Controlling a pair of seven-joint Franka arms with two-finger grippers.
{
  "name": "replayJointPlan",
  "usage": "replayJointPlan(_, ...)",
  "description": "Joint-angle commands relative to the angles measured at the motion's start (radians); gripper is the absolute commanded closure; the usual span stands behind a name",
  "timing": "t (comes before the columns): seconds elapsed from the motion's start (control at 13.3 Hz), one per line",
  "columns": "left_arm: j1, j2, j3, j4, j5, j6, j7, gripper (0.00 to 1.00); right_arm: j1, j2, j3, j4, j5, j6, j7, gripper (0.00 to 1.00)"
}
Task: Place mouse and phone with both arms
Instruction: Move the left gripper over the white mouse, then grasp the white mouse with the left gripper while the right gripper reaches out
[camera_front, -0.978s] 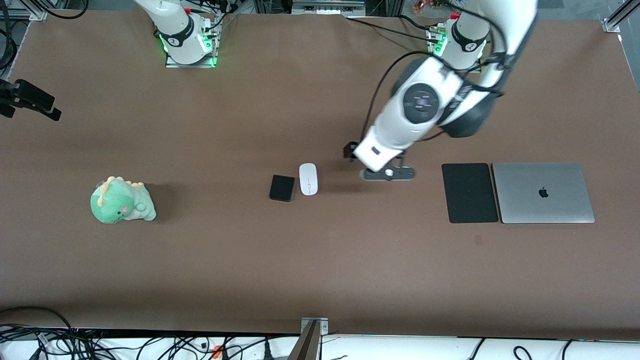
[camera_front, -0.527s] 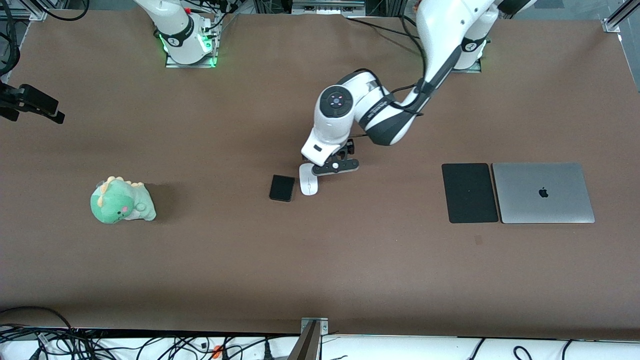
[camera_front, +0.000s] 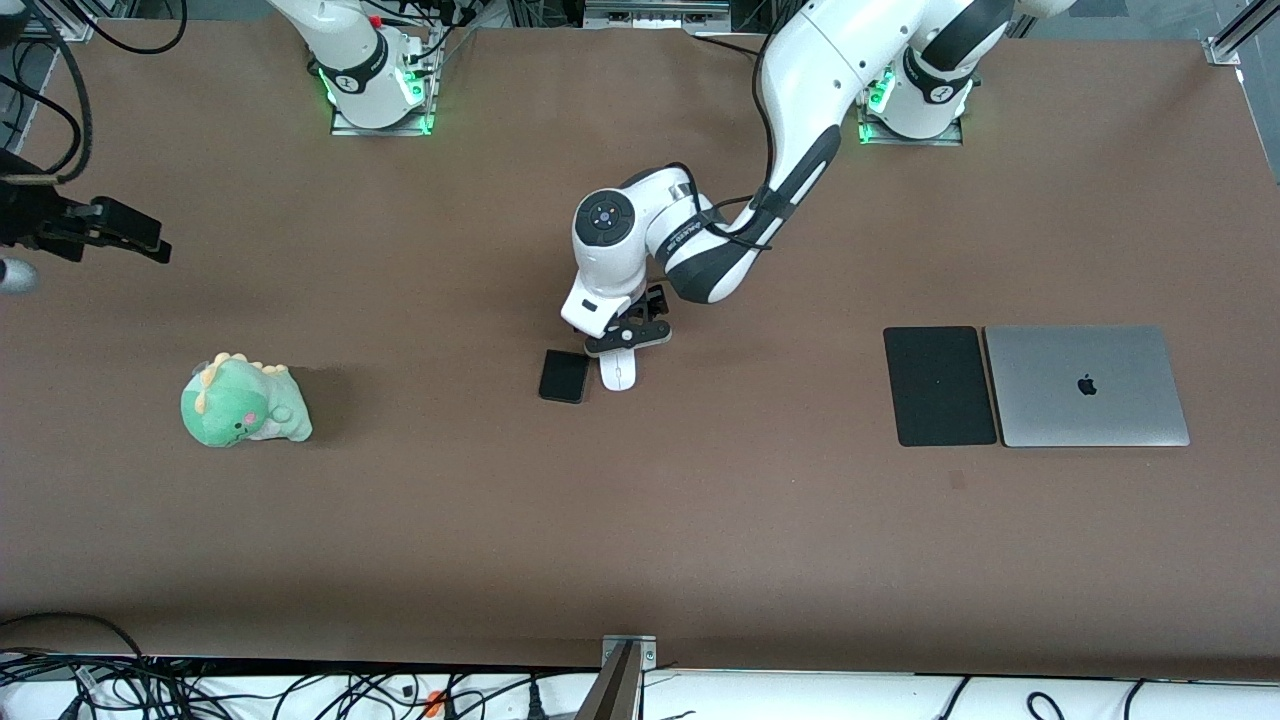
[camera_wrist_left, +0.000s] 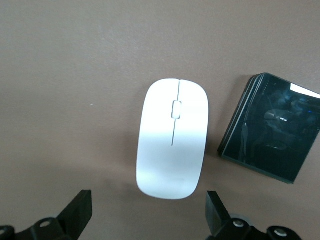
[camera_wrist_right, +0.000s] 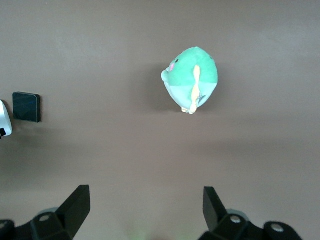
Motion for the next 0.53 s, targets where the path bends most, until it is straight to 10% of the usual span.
replayJointPlan(0.0, -0.014, 0.052, 0.009, 0.063, 0.025, 0.021, -0.018, 0.0, 0.021, 0.04, 0.0, 0.0, 0.01, 0.015, -0.015, 0.0)
replayJointPlan(0.45, -0.019, 0.078, 0.011, 0.072, 0.026, 0.032, -0.009, 0.0, 0.066, 0.195, -0.002, 0.003, 0.007, 0.178, -0.001, 0.0)
